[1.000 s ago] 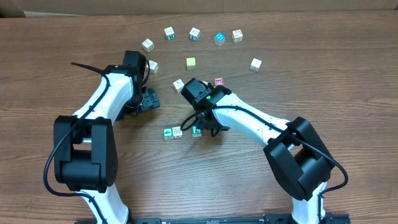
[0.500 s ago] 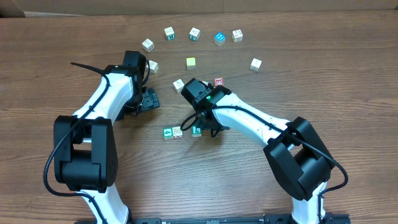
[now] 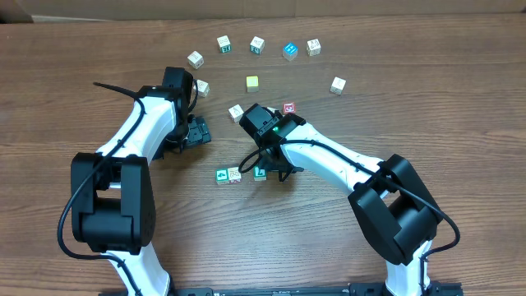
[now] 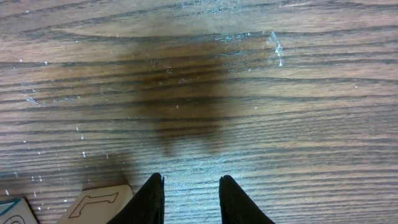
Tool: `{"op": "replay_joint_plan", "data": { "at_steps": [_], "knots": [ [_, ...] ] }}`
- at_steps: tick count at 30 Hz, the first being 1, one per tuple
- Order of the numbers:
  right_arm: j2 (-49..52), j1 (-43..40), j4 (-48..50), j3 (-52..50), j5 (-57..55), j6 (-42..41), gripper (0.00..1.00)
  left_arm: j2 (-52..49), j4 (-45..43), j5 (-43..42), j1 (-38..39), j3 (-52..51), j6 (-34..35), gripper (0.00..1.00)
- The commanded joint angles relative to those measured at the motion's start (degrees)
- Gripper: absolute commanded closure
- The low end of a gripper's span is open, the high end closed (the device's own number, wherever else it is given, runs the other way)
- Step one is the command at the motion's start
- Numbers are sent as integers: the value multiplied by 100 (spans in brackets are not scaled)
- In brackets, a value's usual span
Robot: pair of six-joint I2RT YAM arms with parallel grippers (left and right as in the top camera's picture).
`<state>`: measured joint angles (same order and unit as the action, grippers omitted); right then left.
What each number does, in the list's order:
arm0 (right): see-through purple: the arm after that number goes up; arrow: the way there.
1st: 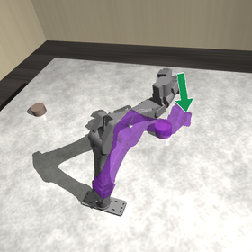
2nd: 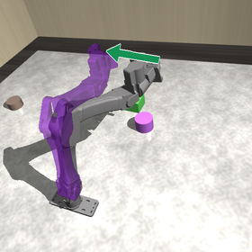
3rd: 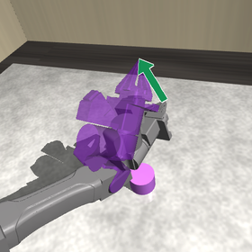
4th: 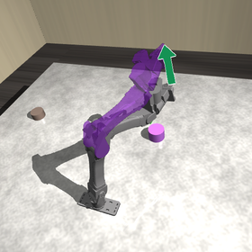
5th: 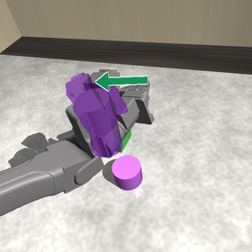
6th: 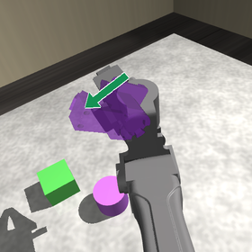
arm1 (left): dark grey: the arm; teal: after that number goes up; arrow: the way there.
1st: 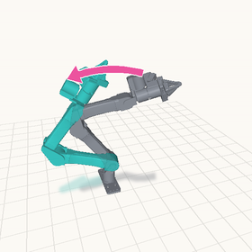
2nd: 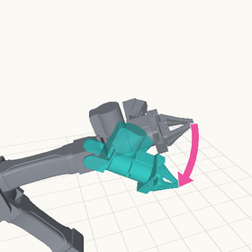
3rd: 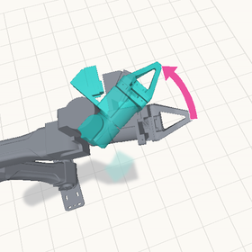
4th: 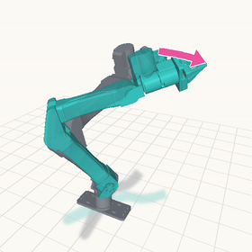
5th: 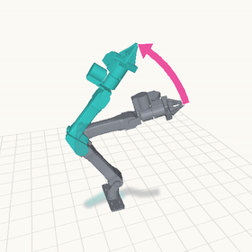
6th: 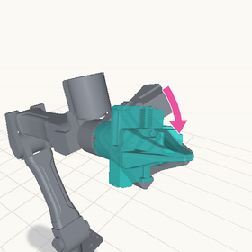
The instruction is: Form a horizontal line
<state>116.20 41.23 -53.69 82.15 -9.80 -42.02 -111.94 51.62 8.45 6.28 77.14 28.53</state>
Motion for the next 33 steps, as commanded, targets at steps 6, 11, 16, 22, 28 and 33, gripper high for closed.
{"op": "replay_joint_plan", "data": {
  "at_steps": [6, 11, 16, 22, 28, 33],
  "knots": [
    [-74, -50, -26, -39, 4, -22, 72, -57, -4, 70, 11, -20, 20, 0],
    [-74, -50, 42, -39, 9, -22, 69, -57, -4, 70, 11, -20, 20, 1],
    [-74, -50, 85, -39, 90, -22, 68, -57, -4, 70, 11, -20, 20, 0],
    [-74, -50, 81, -39, 90, -22, 68, -57, -7, 70, 11, -20, 20, 0],
    [-74, -50, 52, -39, 90, -20, 69, -57, -4, 70, 11, -20, 20, 1],
    [-76, -50, 39, -39, 90, -20, 69, -57, -4, 70, 11, -20, 20, 0]
  ]
}}
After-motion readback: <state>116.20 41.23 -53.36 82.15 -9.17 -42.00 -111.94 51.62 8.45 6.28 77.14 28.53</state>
